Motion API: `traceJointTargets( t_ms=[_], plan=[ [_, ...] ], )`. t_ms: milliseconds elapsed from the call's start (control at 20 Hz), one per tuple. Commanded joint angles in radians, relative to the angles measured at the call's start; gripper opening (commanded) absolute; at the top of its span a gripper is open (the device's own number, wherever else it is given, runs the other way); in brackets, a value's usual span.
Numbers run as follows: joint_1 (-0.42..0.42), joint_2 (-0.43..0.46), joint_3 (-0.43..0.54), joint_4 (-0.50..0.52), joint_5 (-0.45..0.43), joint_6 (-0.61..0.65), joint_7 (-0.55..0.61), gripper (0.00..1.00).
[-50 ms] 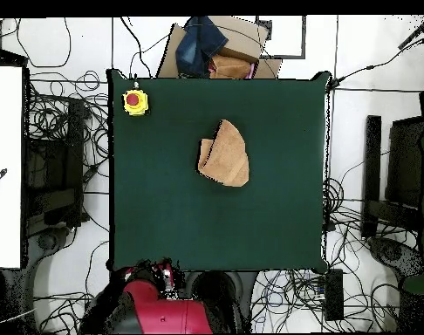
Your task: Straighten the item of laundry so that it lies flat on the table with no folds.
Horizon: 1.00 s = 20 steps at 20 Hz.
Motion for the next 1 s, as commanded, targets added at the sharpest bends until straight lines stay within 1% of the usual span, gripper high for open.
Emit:
traceJointTargets(
  t_ms=[50,150,200,250,350,450,550,600,850,900,1000],
  plan=[
    [-0.037,-0.069,0.021,0.172,0.071,0.009,0.132,1.0],
    [-0.028,-0.087,0.002,0.198,0.058,0.002,0.141,1.0],
    [-0.039,-0.082,0.011,0.224,0.061,-0.037,0.141,1.0],
    [-0.057,-0.087,0.028,0.249,0.052,-0.066,0.114,1.0],
    [-0.104,-0.1,0.084,0.32,0.095,-0.13,0.077,1.0],
    [-0.1,-0.122,0.073,0.345,0.117,-0.119,0.089,1.0],
    [-0.07,-0.136,0.02,0.338,0.078,-0.084,0.135,1.0],
    [-0.061,-0.145,0.007,0.337,0.053,-0.078,0.137,1.0],
    [-0.062,-0.214,0.009,0.398,0.056,-0.095,0.106,1.0],
    [-0.065,-0.213,0.014,0.401,0.059,-0.102,0.107,1.0],
    [-0.068,-0.186,0.021,0.37,0.046,-0.098,0.117,1.0]
  ],
)
